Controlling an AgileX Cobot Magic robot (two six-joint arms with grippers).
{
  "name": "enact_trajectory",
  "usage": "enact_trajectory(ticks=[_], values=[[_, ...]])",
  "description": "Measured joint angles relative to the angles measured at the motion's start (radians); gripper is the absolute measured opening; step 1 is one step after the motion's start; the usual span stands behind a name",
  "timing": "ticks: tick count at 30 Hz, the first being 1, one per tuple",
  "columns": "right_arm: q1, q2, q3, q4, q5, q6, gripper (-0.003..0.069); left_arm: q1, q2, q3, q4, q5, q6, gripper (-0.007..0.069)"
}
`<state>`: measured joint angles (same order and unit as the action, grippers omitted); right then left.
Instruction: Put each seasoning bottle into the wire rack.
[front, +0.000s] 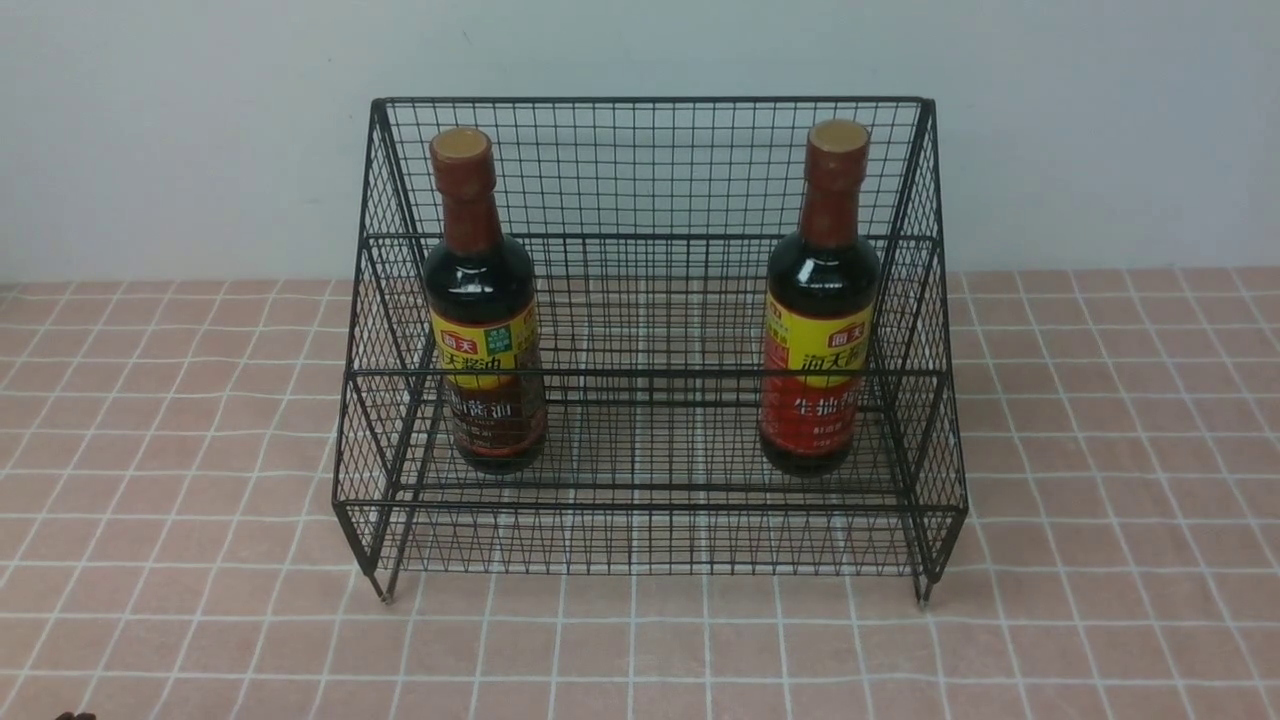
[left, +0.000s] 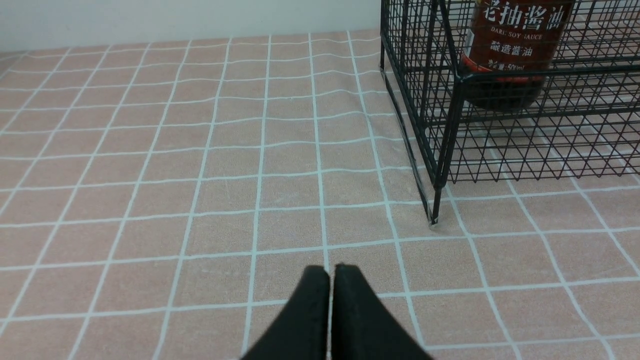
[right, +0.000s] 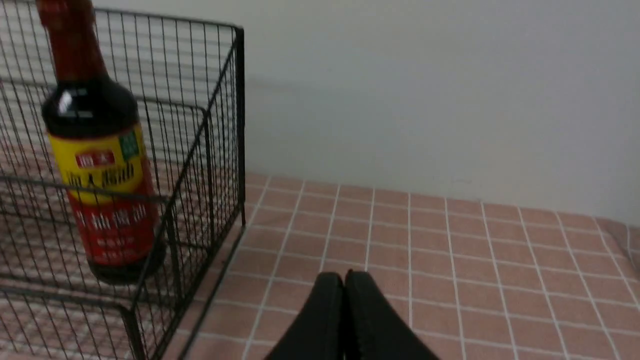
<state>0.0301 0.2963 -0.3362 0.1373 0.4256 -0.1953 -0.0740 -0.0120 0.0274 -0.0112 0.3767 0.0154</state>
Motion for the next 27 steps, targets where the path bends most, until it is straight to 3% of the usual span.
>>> enact_trajectory(ticks=[9, 27], values=[[-0.001, -0.259, 0.359, -0.043, -0.098, 0.001, -0.0015, 0.0, 0.0, 0.0, 0.0, 0.0, 0.0, -0.0007], [-0.002, -0.307, 0.359, -0.058, -0.053, 0.126, -0.0015, 0.0, 0.0, 0.0, 0.0, 0.001, 0.0, -0.0007]])
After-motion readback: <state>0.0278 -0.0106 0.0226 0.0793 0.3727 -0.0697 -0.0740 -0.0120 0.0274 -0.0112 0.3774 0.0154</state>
